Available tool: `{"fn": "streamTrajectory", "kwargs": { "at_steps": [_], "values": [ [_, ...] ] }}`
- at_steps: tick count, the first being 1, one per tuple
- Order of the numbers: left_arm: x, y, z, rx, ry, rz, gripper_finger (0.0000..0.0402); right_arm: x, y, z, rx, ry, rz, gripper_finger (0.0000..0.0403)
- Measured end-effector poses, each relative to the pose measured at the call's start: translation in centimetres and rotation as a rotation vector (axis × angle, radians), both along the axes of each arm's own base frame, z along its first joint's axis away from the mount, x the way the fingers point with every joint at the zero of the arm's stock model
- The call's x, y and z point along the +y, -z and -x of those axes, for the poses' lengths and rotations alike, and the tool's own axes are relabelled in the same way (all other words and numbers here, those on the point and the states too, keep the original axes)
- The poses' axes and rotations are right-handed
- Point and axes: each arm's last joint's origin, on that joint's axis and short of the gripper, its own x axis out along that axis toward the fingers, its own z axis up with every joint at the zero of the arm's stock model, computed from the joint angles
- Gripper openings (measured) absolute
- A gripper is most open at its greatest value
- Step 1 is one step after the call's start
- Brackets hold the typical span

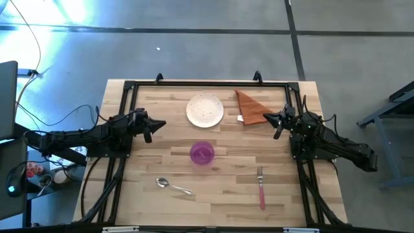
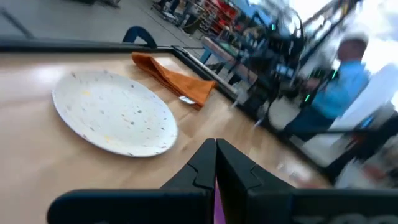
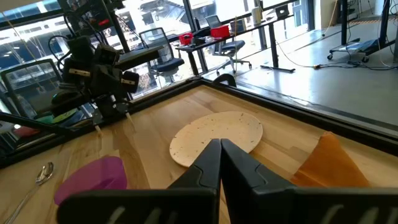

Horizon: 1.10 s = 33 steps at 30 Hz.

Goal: Set table place
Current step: Prepare the white plate

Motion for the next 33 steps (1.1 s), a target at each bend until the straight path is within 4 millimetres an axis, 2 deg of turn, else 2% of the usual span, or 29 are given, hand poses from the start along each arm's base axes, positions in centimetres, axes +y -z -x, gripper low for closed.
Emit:
{"fn": "streamTrajectory", "kwargs": {
  "at_steps": [4, 8, 12, 15, 20, 23, 26, 28, 33],
  "values": [
    [0.1, -0.5, 0.0, -0.113, -0.061, 0.122, 0.0001, 0.0, 0.0, 0.0, -0.004, 0.003, -0.003, 0.0],
    [0.3, -0.8, 0.1, -0.16, -0.129, 0.131, 0.0001, -0.1, -0.2, 0.0, -0.05, 0.026, -0.071, 0.0],
    [0.5, -0.8, 0.2, -0.176, -0.184, 0.15, 0.0001, -0.4, -0.8, 0.2, -0.188, 0.14, -0.175, 0.0],
    [0.4, -0.7, 0.2, -0.176, -0.187, 0.173, 0.0001, -0.3, -1.1, 0.1, -0.251, 0.118, -0.25, 0.0],
    [0.5, -0.6, 0.2, -0.166, -0.205, 0.174, 0.0001, -0.5, -2.2, -1.0, -0.169, 0.062, -0.351, 0.0],
    [0.5, -0.6, 0.2, -0.165, -0.206, 0.172, 0.0001, -1.1, -3.9, -2.5, -0.054, 0.067, -0.33, 0.0],
    [0.5, -0.5, 0.2, -0.159, -0.2, 0.173, 0.0001, -2.1, -6.0, -4.9, 0.081, 0.07, -0.304, 0.0],
    [0.5, -0.4, 0.2, -0.147, -0.2, 0.173, 0.0001, -3.0, -6.9, -6.9, 0.189, 0.073, -0.304, 0.0],
    [0.4, -0.3, 0.1, -0.119, -0.177, 0.156, 0.0001, -5.1, -7.4, -12.9, 0.404, -0.002, -0.363, 0.0]
  ]
}}
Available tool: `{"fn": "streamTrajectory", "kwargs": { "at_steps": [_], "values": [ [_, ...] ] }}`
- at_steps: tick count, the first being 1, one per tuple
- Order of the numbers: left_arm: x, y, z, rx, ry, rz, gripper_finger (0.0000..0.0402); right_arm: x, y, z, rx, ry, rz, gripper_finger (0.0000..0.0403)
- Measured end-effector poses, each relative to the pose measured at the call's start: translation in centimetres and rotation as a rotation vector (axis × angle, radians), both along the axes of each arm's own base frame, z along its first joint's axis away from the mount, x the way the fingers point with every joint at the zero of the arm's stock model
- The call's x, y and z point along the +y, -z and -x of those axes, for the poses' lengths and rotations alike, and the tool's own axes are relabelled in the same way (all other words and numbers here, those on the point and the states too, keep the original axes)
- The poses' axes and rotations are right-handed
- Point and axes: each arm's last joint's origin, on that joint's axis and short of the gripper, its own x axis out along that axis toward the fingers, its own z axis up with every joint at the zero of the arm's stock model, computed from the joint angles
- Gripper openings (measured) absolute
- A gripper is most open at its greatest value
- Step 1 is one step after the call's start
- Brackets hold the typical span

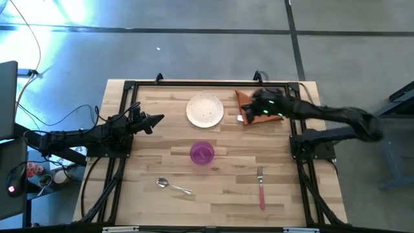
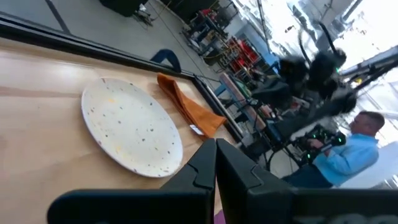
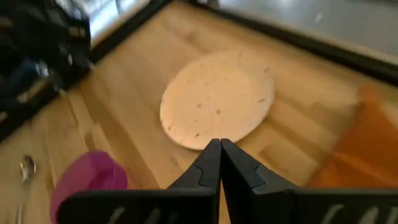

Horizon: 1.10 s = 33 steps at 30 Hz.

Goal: Set table place
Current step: Prepare the white plate

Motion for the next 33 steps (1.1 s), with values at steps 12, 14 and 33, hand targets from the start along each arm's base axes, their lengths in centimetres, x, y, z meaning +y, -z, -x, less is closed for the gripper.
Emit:
{"fn": "streamTrajectory", "kwargs": {
  "at_steps": [12, 14, 33],
  "values": [
    [-0.3, 0.1, -0.2, 0.042, 0.129, -0.041, 0.0001, -0.1, -3.2, -12.1, 0.341, -0.202, 0.115, 0.0],
    [-0.3, 0.1, -0.2, 0.048, 0.142, -0.052, 0.0001, -0.8, -3.1, -13.7, 0.331, -0.207, 0.134, 0.0],
    [-0.4, 0.4, -0.2, 0.076, 0.168, -0.045, 0.0, -5.3, 6.9, -25.7, 0.708, -0.341, 0.065, 0.0]
  ]
}}
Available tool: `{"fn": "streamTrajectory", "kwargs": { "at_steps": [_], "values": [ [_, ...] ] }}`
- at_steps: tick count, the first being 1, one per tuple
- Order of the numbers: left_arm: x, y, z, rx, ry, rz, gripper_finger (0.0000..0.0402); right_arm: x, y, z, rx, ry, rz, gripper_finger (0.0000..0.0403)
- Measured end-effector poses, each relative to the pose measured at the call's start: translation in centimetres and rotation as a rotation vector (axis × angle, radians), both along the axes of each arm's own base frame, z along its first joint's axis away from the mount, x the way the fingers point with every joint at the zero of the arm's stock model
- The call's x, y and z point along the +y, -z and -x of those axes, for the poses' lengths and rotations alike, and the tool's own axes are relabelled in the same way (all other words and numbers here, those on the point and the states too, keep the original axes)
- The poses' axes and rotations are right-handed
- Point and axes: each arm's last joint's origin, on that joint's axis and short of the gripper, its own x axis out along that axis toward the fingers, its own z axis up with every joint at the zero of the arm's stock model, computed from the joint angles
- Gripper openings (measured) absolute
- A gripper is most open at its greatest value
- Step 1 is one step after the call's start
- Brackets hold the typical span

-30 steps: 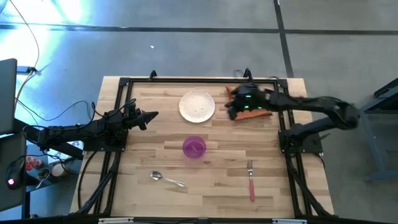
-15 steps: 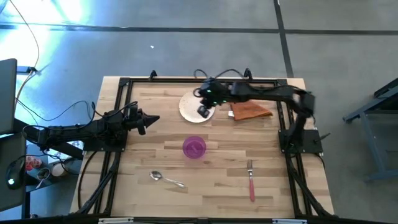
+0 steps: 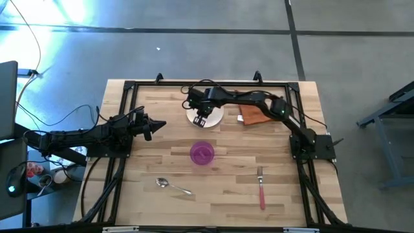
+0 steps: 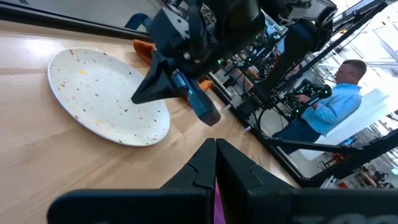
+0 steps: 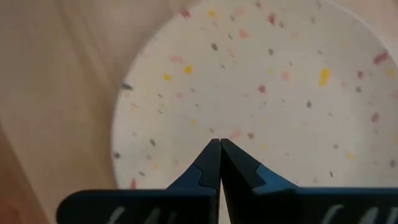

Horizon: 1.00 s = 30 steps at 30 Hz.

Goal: Set table place
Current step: Prepare the white plate

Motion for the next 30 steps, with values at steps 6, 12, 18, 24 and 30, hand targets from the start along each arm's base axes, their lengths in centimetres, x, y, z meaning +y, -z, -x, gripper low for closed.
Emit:
{"fn": "streamTrajectory", "kwargs": {
  "at_steps": [6, 12, 18, 24, 30],
  "values": [
    [0.0, 0.0, 0.0, 0.002, -0.001, -0.004, 0.0, -0.6, 0.9, 0.2, 0.01, 0.0, -0.035, 0.0],
    [0.0, 0.1, 0.0, 0.018, -0.011, -0.002, 0.0, -1.5, 1.9, 1.1, 0.047, 0.005, -0.059, 0.0],
    [0.1, 0.1, 0.1, 0.019, -0.027, -0.005, 0.0, -2.9, 1.9, 1.6, 0.042, 0.035, -0.065, 0.0],
    [0.1, 0.1, 0.1, 0.018, -0.029, -0.006, 0.0001, -3.4, 2.0, 1.7, 0.037, 0.061, -0.079, 0.0],
    [0.1, 0.1, 0.1, 0.018, -0.029, -0.006, 0.0001, -3.3, 2.0, 1.7, 0.035, 0.075, -0.084, 0.0]
  ]
}}
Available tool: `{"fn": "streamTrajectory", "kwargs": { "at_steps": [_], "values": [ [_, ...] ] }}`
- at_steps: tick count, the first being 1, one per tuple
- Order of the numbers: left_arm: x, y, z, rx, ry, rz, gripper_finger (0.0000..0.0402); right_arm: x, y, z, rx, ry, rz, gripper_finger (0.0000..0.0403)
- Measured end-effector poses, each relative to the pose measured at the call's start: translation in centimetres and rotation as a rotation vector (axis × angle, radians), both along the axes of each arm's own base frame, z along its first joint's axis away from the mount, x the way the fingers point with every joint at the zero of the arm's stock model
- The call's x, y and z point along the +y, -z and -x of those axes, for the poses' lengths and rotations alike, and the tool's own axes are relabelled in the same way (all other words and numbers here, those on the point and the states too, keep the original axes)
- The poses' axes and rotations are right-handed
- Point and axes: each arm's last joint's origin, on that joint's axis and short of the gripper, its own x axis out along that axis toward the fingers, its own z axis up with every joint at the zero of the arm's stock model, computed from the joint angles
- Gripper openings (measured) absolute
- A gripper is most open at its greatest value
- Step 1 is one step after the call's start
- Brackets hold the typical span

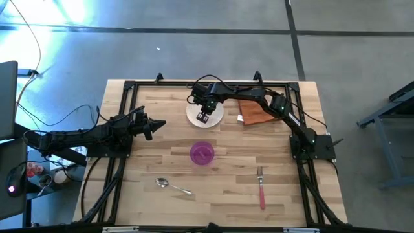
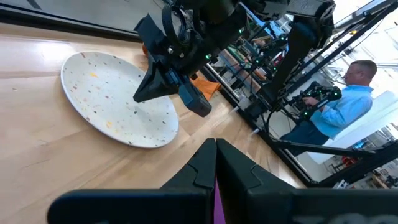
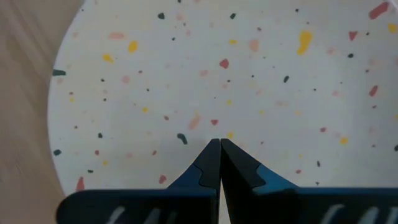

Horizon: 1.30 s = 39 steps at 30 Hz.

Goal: Set table place
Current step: Prepare the white plate, then put the purple bowl on the white plate

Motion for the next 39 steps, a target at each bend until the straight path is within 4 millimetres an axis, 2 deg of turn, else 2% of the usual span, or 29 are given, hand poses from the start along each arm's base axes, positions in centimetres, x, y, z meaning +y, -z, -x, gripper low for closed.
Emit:
{"fn": "streamTrajectory", "kwargs": {
  "at_steps": [8, 15, 21, 30, 33, 37, 39],
  "values": [
    [0.0, 0.0, 0.0, 0.0, 0.0, 0.0, 0.0001, 0.7, 1.4, 0.5, 0.031, 0.028, -0.015, 0.0],
    [0.0, 0.0, 0.0, 0.0, 0.0, 0.0, 0.0001, 0.9, 1.4, 0.5, 0.052, 0.019, -0.011, 0.0],
    [0.0, 0.0, 0.0, -0.001, 0.007, 0.002, 0.0001, 0.1, 1.5, 2.1, 0.171, 0.017, -0.032, 0.0],
    [0.0, 0.0, 0.0, -0.001, 0.007, 0.002, 0.0001, -0.4, 0.7, 2.3, 0.149, 0.023, -0.015, 0.0],
    [0.0, 0.0, 0.0, 0.002, 0.007, -0.003, 0.0001, 0.1, -1.1, 2.3, 0.099, 0.019, 0.007, 0.0],
    [0.0, 0.0, 0.0, 0.005, 0.005, -0.01, 0.0001, 1.9, -7.7, 3.2, -0.038, -0.014, 0.034, 0.0],
    [0.0, 0.0, 0.0, 0.005, 0.005, -0.01, 0.0001, 3.2, -9.7, 3.9, -0.047, -0.026, 0.028, 0.0]
  ]
}}
